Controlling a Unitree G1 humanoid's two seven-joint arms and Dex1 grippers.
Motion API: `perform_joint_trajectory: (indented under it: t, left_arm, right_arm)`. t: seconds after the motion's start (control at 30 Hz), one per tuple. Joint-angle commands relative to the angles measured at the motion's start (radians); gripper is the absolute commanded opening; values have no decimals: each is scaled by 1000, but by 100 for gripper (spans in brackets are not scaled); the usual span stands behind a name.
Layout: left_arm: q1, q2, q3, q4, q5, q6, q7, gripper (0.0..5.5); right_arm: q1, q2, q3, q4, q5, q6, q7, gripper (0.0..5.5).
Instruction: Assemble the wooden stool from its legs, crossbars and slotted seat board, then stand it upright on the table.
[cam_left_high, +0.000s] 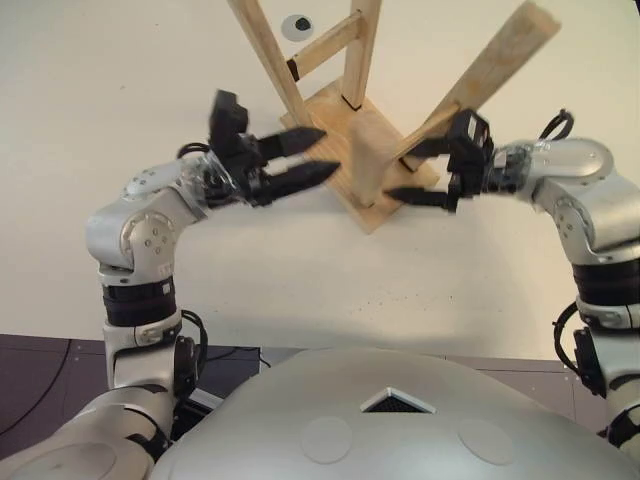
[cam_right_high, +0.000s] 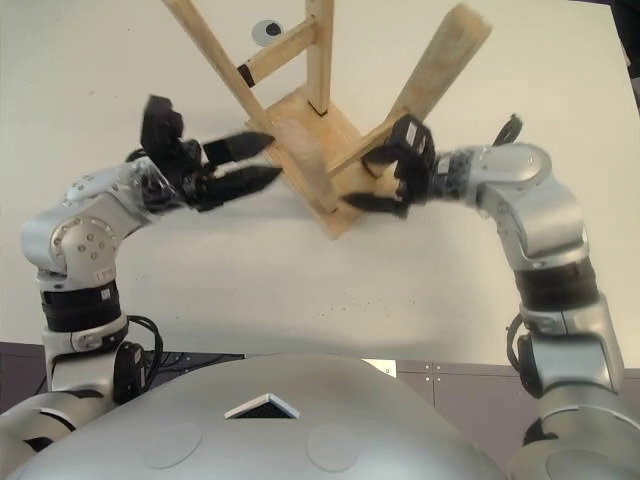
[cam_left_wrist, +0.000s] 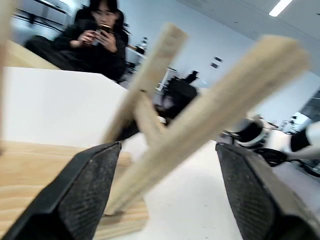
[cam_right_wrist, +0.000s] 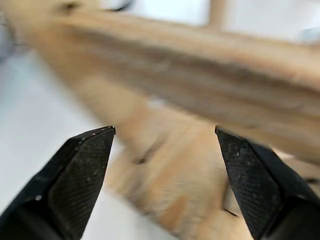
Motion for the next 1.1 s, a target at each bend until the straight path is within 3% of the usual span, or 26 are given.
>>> perform_joint_trajectory:
  t: [0.03, 0.17, 0.3, 0.53, 0.73, 0.93, 1.1]
  left_arm:
    - [50, 42, -92, -118, -30, 17, 15, 348]
    - [59, 166, -86, 26, 107, -93, 23, 348]
    - [-22, 245, -84, 301, 287, -341, 13, 348]
    - [-288, 142, -97, 765, 405, -714, -22, 348]
    - [-346, 45, -126, 966, 460, -896, -48, 348]
    - [-196, 39, -135, 667, 344, -799, -134, 348]
    - [33, 143, -165, 328, 273, -641, -164, 348]
  right_arm:
    - [-89, -7, -1, 193, -146, -202, -53, 369]
    - [-53, -38, -9, 232, -173, -269, -6, 369]
    - [-7, -64, -47, 233, -161, -256, 34, 369]
    - [113, -87, -90, 47, -15, -83, 182, 369]
    - [84, -61, -60, 1, 13, -10, 198, 369]
    - [77, -77, -63, 21, 16, -9, 207, 369]
    - [128, -100, -101, 14, 39, -8, 212, 369]
